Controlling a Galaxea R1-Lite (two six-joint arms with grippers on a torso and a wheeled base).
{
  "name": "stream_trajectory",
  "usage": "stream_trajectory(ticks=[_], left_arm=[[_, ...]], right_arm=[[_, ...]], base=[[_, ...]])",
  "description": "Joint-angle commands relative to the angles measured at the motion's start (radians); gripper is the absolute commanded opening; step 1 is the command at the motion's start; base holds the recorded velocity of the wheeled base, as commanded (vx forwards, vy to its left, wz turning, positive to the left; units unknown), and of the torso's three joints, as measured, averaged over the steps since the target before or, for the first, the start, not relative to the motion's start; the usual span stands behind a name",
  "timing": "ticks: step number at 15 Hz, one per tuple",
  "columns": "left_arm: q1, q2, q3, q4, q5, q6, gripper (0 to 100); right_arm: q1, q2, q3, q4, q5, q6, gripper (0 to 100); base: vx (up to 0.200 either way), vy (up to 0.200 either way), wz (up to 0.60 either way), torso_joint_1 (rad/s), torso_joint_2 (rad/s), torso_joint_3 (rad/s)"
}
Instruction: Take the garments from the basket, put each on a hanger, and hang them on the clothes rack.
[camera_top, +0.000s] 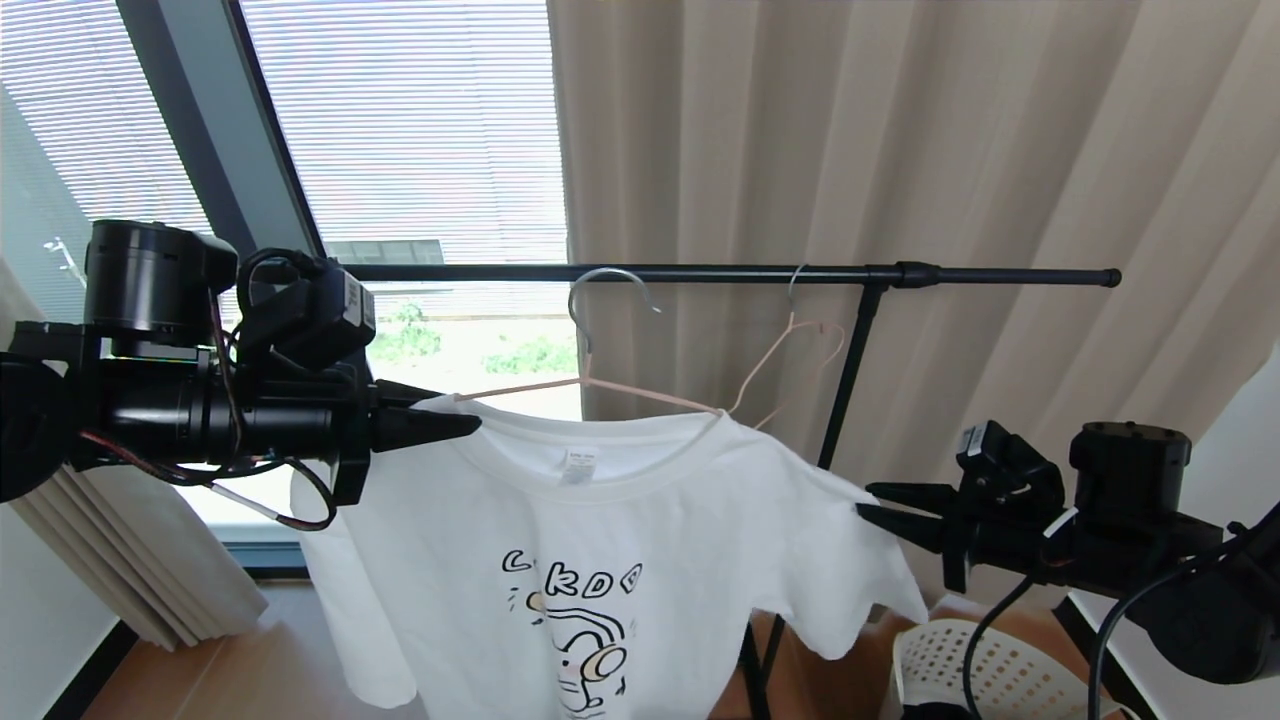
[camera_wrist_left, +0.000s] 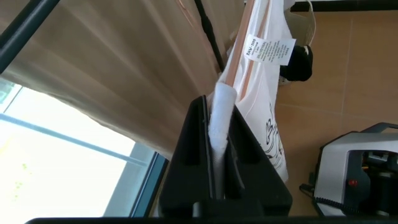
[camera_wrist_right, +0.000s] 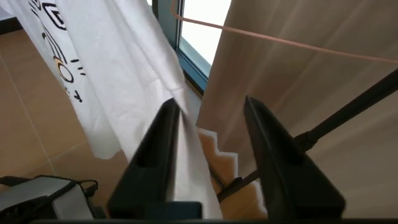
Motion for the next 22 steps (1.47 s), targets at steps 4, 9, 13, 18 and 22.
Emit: stream_trajectory(ticks=[4,9,13,18,22], left_arm=[[0.046,0.001,0.012,0.0,0.0,0.0,0],[0.126,0.007,0.02,0.0,0.0,-0.038,0],[0.187,0.012,0.011,-0.002,0.001,-0.072,0],[0.23,0.026,-0.009,-0.017,0.008,-0.084,0],[0.227,0.032,-0.015,-0.016,0.08,-0.126,0]], right_arm=[[-0.012,-0.018,0.022,-0.002,0.066,-0.043,100],[-0.018,-0.032,0.019,-0.002,0.075,-0.048,100],[-0.018,-0.046,0.017,-0.002,0.069,-0.046,100],[-0.018,-0.047,0.016,-0.002,0.052,-0.048,100],[-0.018,-0.054,0.014,-0.002,0.049,-0.046,100]], base=[[0.0,0.0,0.0,0.0,0.0,0.0],[0.0,0.0,0.0,0.0,0.0,0.0],[0.0,0.0,0.0,0.0,0.0,0.0],[0.0,0.0,0.0,0.0,0.0,0.0],[0.0,0.0,0.0,0.0,0.0,0.0]])
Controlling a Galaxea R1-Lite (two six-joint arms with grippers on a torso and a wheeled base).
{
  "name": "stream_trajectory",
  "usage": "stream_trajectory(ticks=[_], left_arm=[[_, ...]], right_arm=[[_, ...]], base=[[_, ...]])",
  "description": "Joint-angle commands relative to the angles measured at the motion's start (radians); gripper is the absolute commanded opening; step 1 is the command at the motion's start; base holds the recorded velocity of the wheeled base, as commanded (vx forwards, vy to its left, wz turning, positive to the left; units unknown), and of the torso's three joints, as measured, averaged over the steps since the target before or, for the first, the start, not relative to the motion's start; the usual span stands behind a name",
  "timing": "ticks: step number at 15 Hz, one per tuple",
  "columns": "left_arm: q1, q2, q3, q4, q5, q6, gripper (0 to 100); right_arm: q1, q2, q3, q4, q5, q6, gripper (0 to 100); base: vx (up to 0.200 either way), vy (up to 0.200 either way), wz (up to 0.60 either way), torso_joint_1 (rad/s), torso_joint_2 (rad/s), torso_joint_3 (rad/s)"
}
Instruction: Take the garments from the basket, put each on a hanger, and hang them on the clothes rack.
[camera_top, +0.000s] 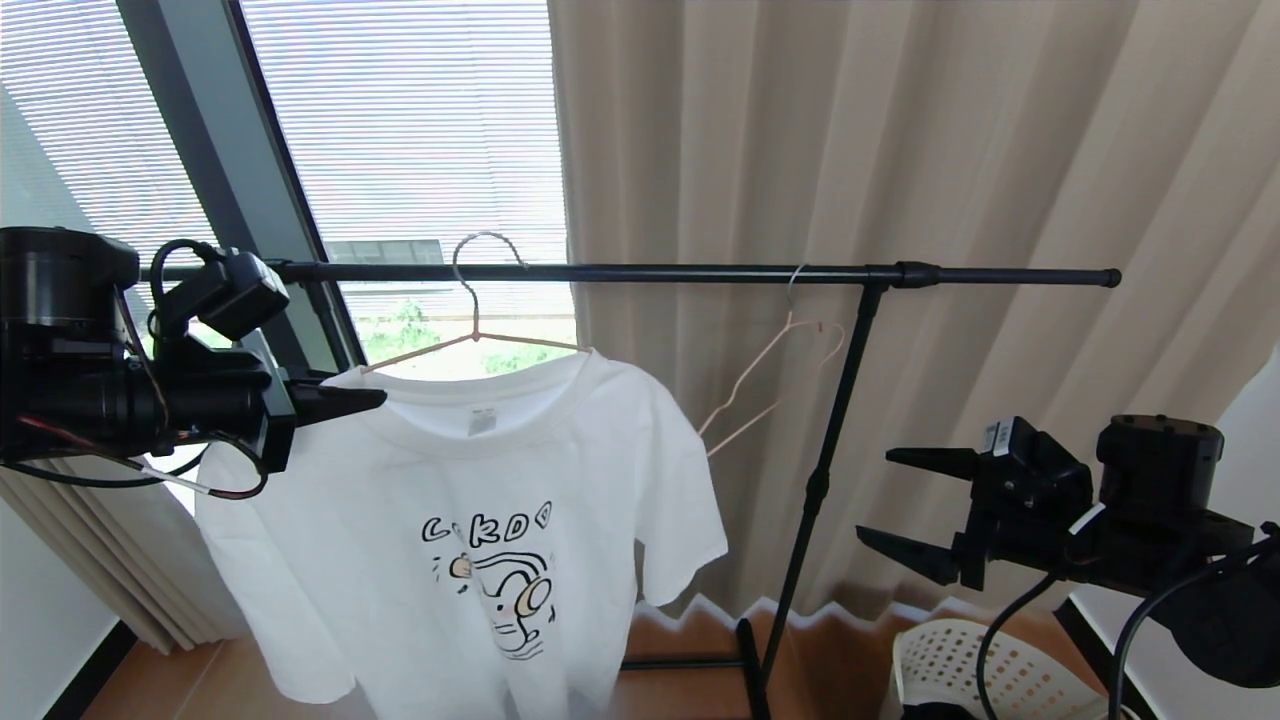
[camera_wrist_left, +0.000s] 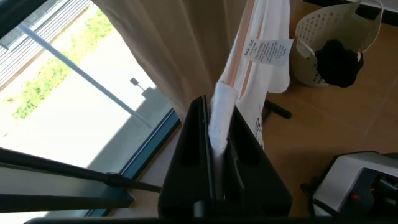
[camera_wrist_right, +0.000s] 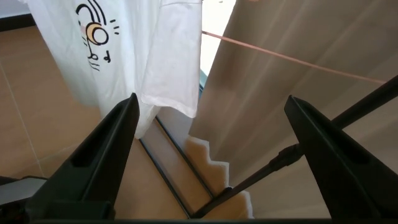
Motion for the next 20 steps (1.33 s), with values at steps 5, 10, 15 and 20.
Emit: stream_trajectory(ticks=[5,10,15,20], left_arm=[[-0.05,0.067,0.007,0.0,0.118,0.004,0],[-0.095,0.11,-0.005,-0.002,0.227,-0.003,0],[-0.153,0.116,-0.065,-0.002,0.338,-0.202,0],[-0.211,0.137,-0.151,-0.002,0.382,-0.372,0]], right_arm=[[0.001,0.001,-0.005,0.001,-0.001,-0.001,100],[0.001,0.001,-0.003,0.001,-0.001,-0.001,100],[0.001,-0.001,-0.003,0.001,-0.001,-0.001,100],[0.001,-0.008,-0.003,0.001,-0.001,-0.001,100]], base=[[0.0,0.0,0.0,0.0,0.0,0.0],[0.0,0.0,0.0,0.0,0.0,0.0],[0.0,0.0,0.0,0.0,0.0,0.0],[0.0,0.0,0.0,0.0,0.0,0.0]])
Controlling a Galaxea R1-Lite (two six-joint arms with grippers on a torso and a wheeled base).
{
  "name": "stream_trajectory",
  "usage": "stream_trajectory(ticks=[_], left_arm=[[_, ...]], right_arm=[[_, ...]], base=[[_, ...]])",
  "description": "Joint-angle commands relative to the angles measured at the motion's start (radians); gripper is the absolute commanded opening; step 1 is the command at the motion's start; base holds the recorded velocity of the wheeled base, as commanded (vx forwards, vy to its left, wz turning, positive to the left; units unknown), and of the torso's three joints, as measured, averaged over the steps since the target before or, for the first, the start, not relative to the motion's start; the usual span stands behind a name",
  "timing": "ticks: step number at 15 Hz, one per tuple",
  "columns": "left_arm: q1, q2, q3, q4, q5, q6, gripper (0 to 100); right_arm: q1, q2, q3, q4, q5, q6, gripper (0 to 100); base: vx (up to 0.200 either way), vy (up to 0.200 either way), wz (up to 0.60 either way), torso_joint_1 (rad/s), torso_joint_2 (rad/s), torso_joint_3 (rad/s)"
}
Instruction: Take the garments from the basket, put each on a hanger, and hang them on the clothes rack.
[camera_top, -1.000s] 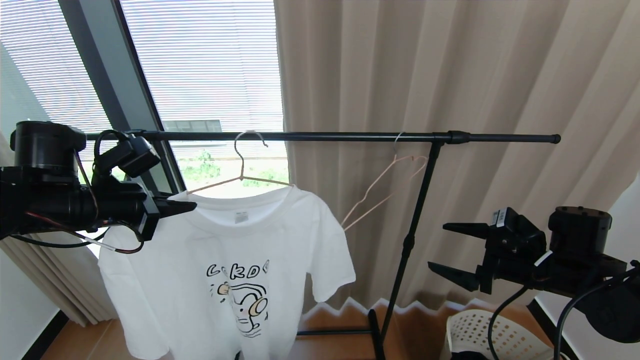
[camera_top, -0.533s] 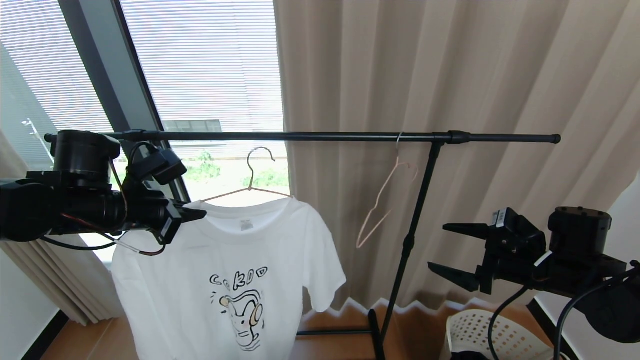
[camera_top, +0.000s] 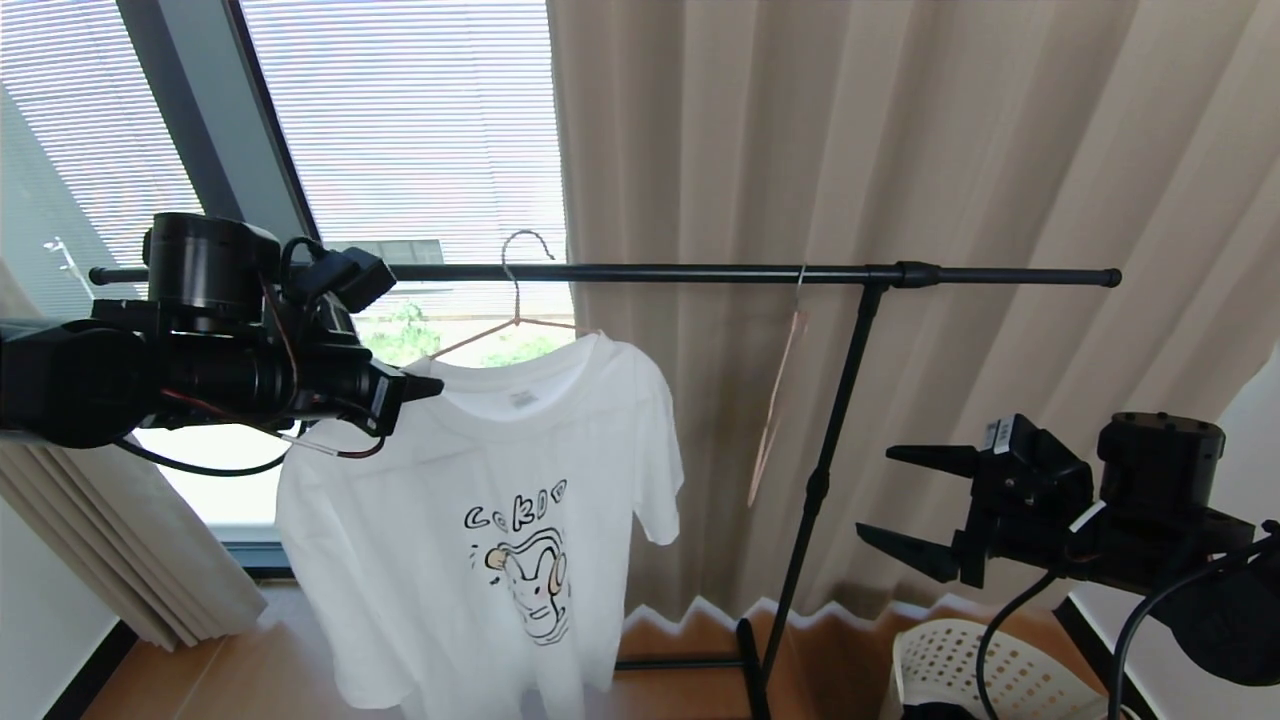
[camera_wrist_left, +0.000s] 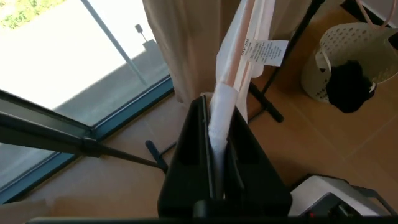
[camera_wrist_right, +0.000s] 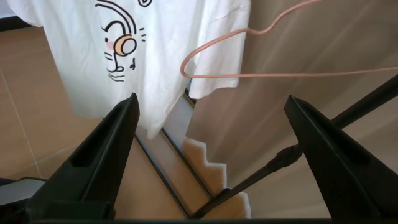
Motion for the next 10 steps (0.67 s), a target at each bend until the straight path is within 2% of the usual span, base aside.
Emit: stream_trajectory(ticks=[1,3,5,8,10], left_arm=[[-0.021,0.03,-0.037,0.0,0.041,-0.04,0],[-0.043,0.041,-0.047,0.0,0.064,-0.119,0],[-0.053,0.059,-0.051,-0.001,0.076,-0.165,0],[-0.079,0.111,-0.1,-0.001,0.158,-0.264,0],[-0.101,0.142,-0.143,-0.001,0.193,-0.306,0]], right_arm=[[0.001,-0.009,0.001,0.0,0.001,0.001,100],[0.001,-0.012,0.001,0.0,0.001,-0.001,100],[0.001,-0.015,0.001,0.0,0.001,-0.001,100],[0.001,-0.015,0.006,0.0,0.002,-0.001,100],[0.001,-0.016,0.009,0.0,0.002,-0.001,100]], base=[[0.0,0.0,0.0,0.0,0.0,0.0],[0.0,0.0,0.0,0.0,0.0,0.0],[0.0,0.0,0.0,0.0,0.0,0.0],[0.0,0.0,0.0,0.0,0.0,0.0],[0.0,0.0,0.0,0.0,0.0,0.0]])
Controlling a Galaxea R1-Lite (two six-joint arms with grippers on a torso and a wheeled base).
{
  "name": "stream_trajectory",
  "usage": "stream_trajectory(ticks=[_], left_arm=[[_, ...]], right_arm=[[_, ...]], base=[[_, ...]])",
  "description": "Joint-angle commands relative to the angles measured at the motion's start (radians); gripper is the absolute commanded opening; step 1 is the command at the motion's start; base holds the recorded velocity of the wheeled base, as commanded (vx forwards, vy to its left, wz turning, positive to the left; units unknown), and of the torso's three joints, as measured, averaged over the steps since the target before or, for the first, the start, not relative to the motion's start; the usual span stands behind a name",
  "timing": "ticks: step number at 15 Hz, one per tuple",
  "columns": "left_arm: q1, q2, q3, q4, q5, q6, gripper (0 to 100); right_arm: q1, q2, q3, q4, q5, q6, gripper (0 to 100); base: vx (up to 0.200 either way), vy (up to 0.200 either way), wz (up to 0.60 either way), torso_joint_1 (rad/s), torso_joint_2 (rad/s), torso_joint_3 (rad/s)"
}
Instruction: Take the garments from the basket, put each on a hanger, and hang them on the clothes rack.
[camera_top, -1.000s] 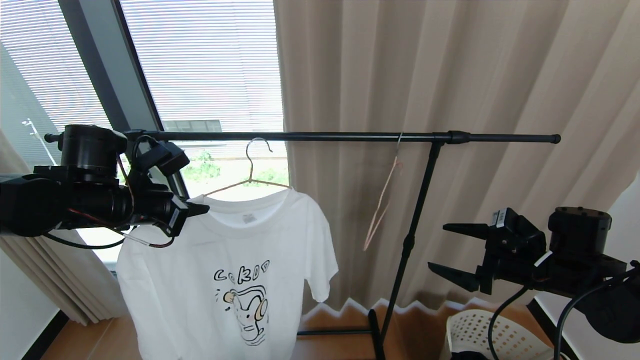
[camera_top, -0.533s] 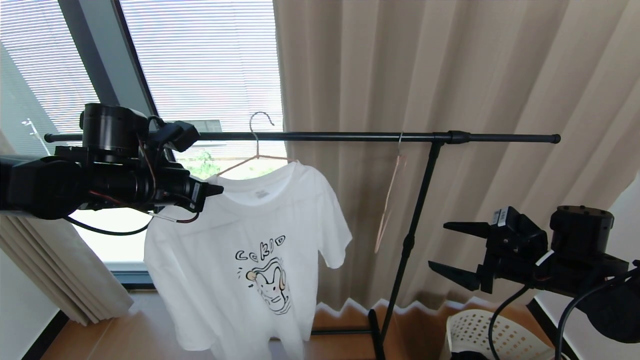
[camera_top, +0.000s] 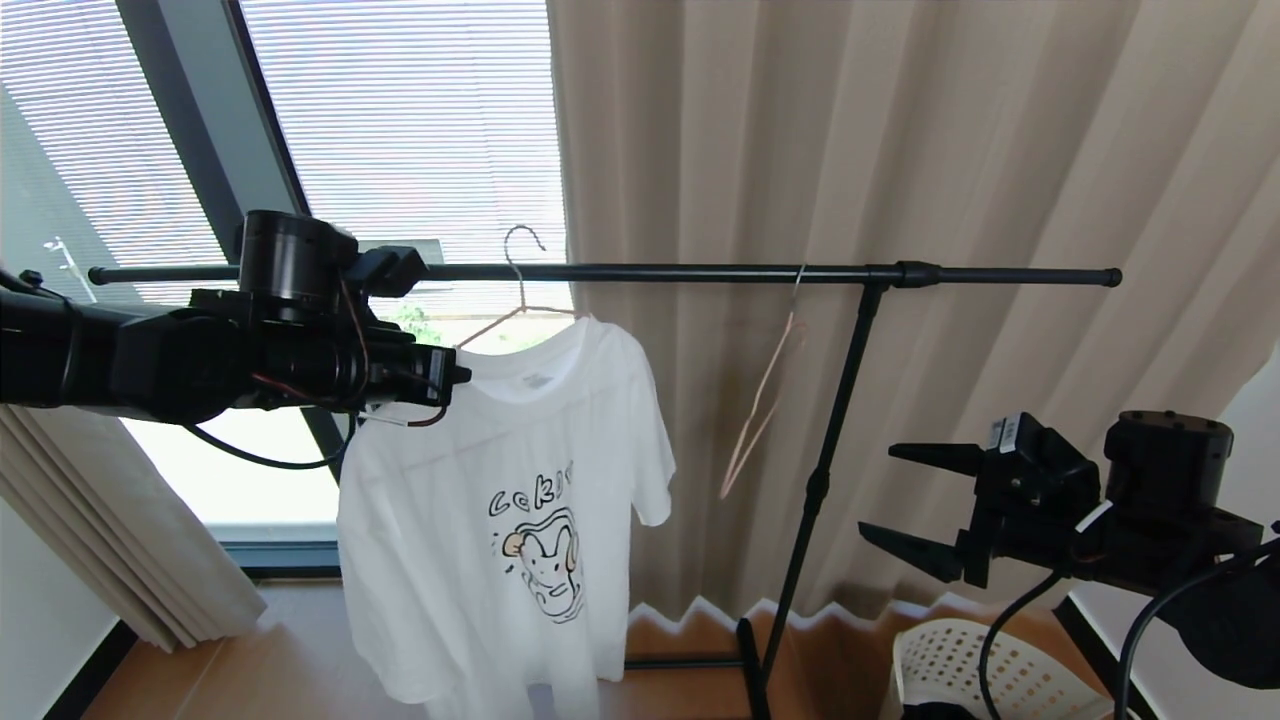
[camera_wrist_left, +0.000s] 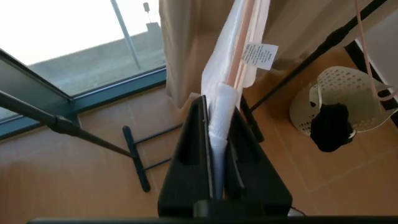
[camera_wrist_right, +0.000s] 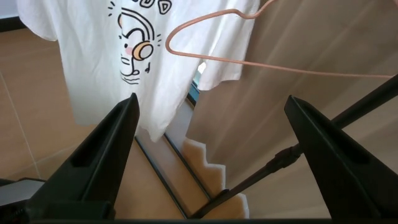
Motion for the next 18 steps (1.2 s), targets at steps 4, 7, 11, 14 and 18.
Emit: stream_trajectory(ticks=[4,7,11,14,18], left_arm=[[-0.034,0.083,-0.113,0.0,0.051,-0.064,0],[-0.034,0.114,-0.136,0.0,0.063,-0.064,0],[-0.034,0.155,-0.175,0.0,0.067,-0.098,0],[-0.034,0.18,-0.198,0.0,0.067,-0.101,0],[-0.034,0.201,-0.204,0.0,0.067,-0.101,0]], right_arm=[[0.001,0.004,0.003,0.0,0.0,-0.001,100],[0.001,0.002,0.006,0.0,0.0,-0.001,100],[0.002,0.007,0.006,0.0,0.0,-0.001,100],[0.002,0.011,0.006,0.0,-0.001,-0.001,100],[0.004,0.014,0.008,0.0,-0.001,-0.001,100]], base=[[0.0,0.0,0.0,0.0,0.0,0.0],[0.0,0.0,0.0,0.0,0.0,0.0],[0.0,0.0,0.0,0.0,0.0,0.0],[0.0,0.0,0.0,0.0,0.0,0.0],[0.0,0.0,0.0,0.0,0.0,0.0]])
